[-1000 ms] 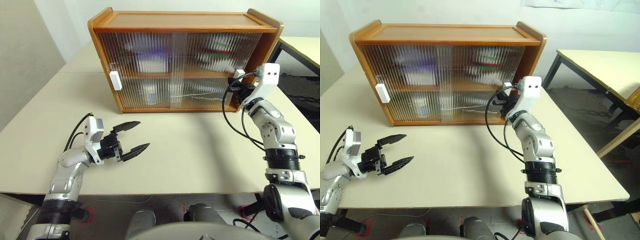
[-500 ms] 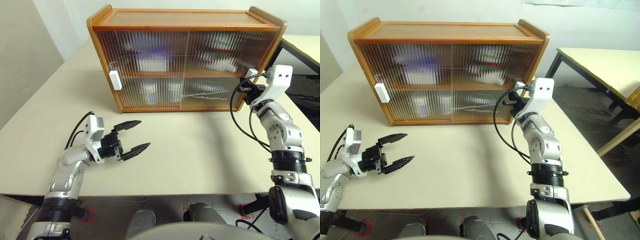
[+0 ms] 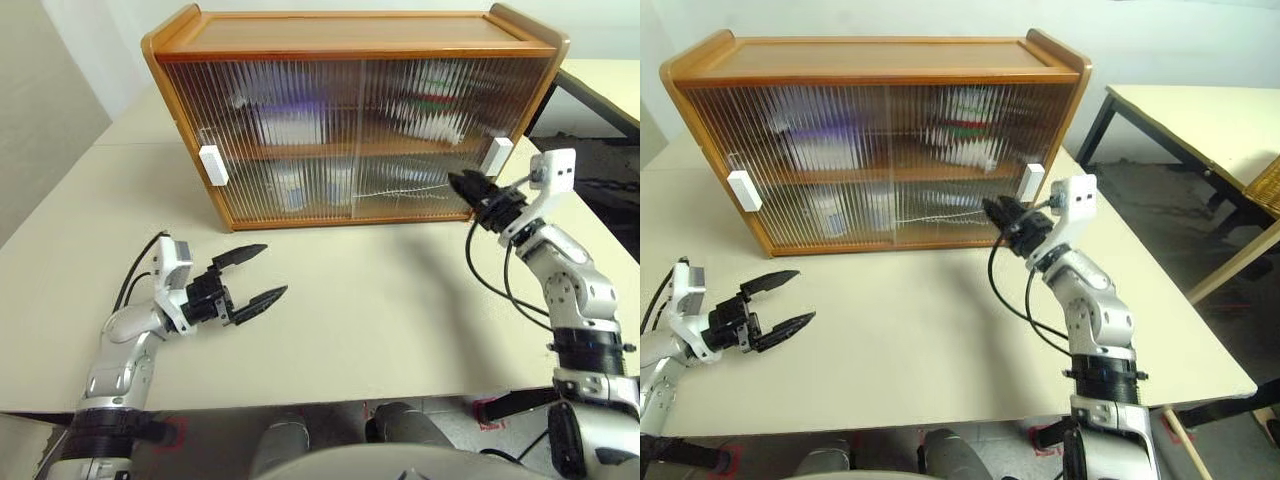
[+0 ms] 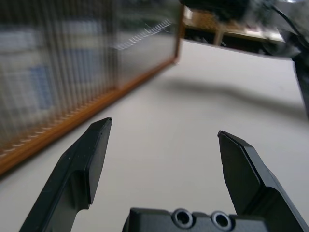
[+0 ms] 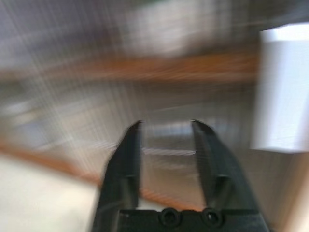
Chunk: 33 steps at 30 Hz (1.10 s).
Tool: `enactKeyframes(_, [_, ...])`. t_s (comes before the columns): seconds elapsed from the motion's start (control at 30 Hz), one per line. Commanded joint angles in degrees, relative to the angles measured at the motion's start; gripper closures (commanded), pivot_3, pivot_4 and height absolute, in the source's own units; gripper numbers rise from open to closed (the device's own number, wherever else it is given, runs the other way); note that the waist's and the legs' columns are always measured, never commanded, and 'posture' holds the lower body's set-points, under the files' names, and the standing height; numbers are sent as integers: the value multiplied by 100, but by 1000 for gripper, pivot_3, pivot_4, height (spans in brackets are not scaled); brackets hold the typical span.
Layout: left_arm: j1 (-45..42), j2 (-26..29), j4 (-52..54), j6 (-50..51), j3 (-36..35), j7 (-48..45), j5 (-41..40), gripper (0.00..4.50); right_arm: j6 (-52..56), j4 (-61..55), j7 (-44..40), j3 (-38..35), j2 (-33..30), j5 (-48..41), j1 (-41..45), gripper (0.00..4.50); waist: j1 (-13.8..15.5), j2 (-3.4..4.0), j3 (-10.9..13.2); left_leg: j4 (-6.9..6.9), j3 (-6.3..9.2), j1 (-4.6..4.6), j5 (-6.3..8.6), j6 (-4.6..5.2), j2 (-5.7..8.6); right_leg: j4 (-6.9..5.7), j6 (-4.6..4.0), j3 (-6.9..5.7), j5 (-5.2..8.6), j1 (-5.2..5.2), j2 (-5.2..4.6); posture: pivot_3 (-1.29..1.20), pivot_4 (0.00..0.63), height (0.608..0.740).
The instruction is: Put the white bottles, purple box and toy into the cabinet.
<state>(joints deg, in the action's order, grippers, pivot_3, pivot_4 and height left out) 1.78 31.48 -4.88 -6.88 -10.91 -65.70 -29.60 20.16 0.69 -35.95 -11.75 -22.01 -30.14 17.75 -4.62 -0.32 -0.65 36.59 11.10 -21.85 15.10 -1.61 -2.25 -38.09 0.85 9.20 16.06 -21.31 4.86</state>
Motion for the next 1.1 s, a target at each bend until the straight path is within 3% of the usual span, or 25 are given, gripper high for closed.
enactKeyframes(0.03, [142, -69, -199, -91, -403, 224, -158, 0, -19, -192, -836, 7, -151, -379, -515, 1297, 10, 0, 0, 10, -2, 2, 2, 1, 1, 4, 27, 8, 16, 9, 0, -110, 6, 740])
enactKeyframes(0.13, [265, -78, -269, -30, -772, 566, -232, 0, -200, -67, -1523, -144, -359, -519, -1005, 150, 40, -2, 1, 23, -2, 9, 6, 1, 5, 14, 29, 12, 25, 27, -9, -105, 6, 740])
enactKeyframes(0.17, [322, -48, -332, -26, -937, 742, -208, 0, -270, 89, -1651, -307, -419, -575, -1139, 30, 42, -4, 1, 24, -3, 11, 6, 1, 4, 14, 19, 12, 30, 29, -12, -103, 6, 740])
enactKeyframes(0.23, [388, -3, -487, -36, -1246, 1115, -138, 0, -508, 628, -1800, -626, -556, -581, -1257, 30, 40, -7, 5, 25, -6, 23, 5, -1, 1, 11, -35, 8, 53, 36, -12, -99, 7, 740])
enactKeyframes(0.37, [447, 163, -974, -68, -1679, 2187, 439, 0, -1154, 2241, -1872, -1254, -914, -473, -1050, 30, 44, -18, 26, 19, -23, 94, 10, -6, -3, -9, -59, 10, 62, 86, -18, -84, 13, 740])
enactKeyframes(0.57, [237, 267, -1485, 49, -1983, 3279, 795, 0, -2135, 3834, -1877, -1716, -1094, -325, -369, 30, 34, -9, 37, 16, -35, 116, 9, -10, -6, -22, -90, 57, 46, 84, -20, -58, 3, 740])
enactKeyframes(0.7, [159, 358, -1488, 210, -1927, 3391, 841, 0, -2812, 4579, -2035, -1731, -1175, -146, 81, 30, 67, -13, 36, 14, -39, 119, 9, -10, -5, -23, -142, 65, 14, 86, -14, -44, 10, 740])
enactKeyframes(0.87, [159, 296, -1591, 233, -1927, 3358, 764, 0, -3153, 5170, -2192, -1689, -1144, -35, 325, 30, 133, -16, 40, 12, -59, 129, 11, -7, -1, -19, -112, 78, 16, 100, 5, -39, 15, 740])
enactKeyframes(1.1, [128, 451, -1725, 186, -1985, 3266, 776, 0, -3246, 5136, -2266, -1660, -808, -67, 216, 30, 189, -59, 59, 12, -64, 176, 13, -7, 3, -17, -105, 85, 17, 146, 6, -30, 0, 740])
